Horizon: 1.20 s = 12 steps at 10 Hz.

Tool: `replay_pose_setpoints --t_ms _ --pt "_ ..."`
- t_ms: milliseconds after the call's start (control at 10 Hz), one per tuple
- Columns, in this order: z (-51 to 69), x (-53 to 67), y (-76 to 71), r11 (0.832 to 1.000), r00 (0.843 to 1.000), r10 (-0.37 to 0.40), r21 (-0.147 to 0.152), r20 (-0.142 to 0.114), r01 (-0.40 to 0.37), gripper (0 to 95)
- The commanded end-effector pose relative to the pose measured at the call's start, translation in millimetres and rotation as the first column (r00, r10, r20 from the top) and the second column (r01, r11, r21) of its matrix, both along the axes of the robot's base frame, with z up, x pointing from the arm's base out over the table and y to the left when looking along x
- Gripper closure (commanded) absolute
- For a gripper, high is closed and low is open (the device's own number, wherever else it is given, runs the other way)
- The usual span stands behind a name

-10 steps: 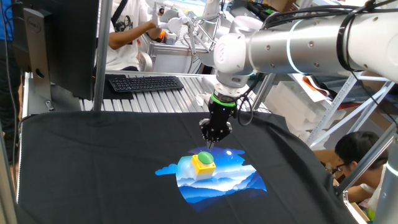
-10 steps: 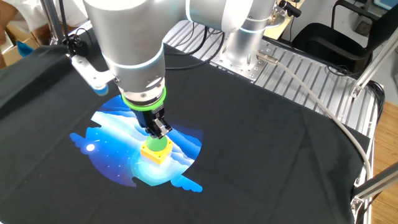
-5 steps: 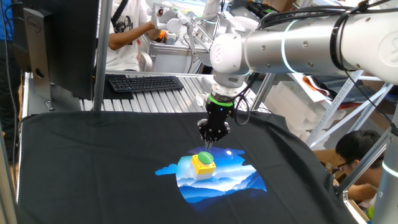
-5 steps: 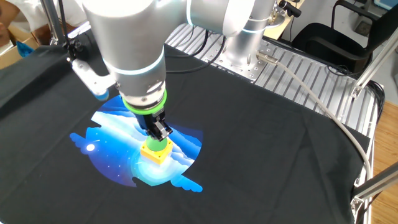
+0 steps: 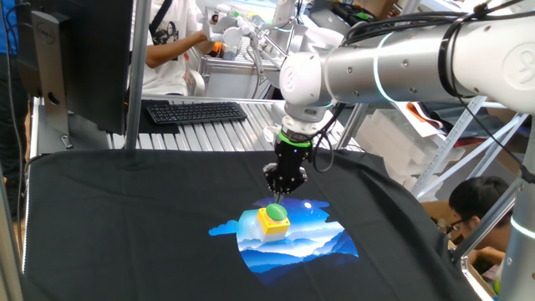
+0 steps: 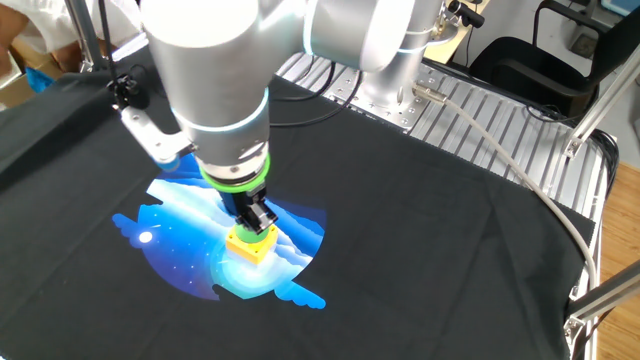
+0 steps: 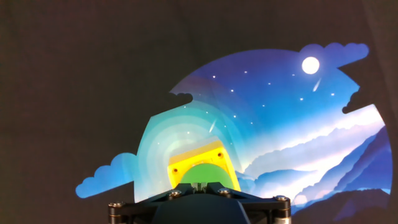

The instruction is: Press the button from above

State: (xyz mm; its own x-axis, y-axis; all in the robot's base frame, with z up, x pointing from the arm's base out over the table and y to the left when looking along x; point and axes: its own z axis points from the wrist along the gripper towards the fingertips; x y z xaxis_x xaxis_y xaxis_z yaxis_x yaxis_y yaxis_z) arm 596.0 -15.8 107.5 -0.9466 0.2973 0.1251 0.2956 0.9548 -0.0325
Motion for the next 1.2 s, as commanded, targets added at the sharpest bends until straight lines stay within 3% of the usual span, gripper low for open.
replay_pose_setpoints --t_ms 100,900,1200 --pt "-1.6 -0.2 -1.7 1.000 1.000 0.002 0.001 -0.001 -0.002 95.0" --pt "-15.2 2.6 -3.4 1.000 1.000 0.003 -0.002 -0.004 -0.003 95.0" --pt "-23.6 3.3 -2.9 1.000 1.000 0.004 -0.001 0.007 -0.004 95.0"
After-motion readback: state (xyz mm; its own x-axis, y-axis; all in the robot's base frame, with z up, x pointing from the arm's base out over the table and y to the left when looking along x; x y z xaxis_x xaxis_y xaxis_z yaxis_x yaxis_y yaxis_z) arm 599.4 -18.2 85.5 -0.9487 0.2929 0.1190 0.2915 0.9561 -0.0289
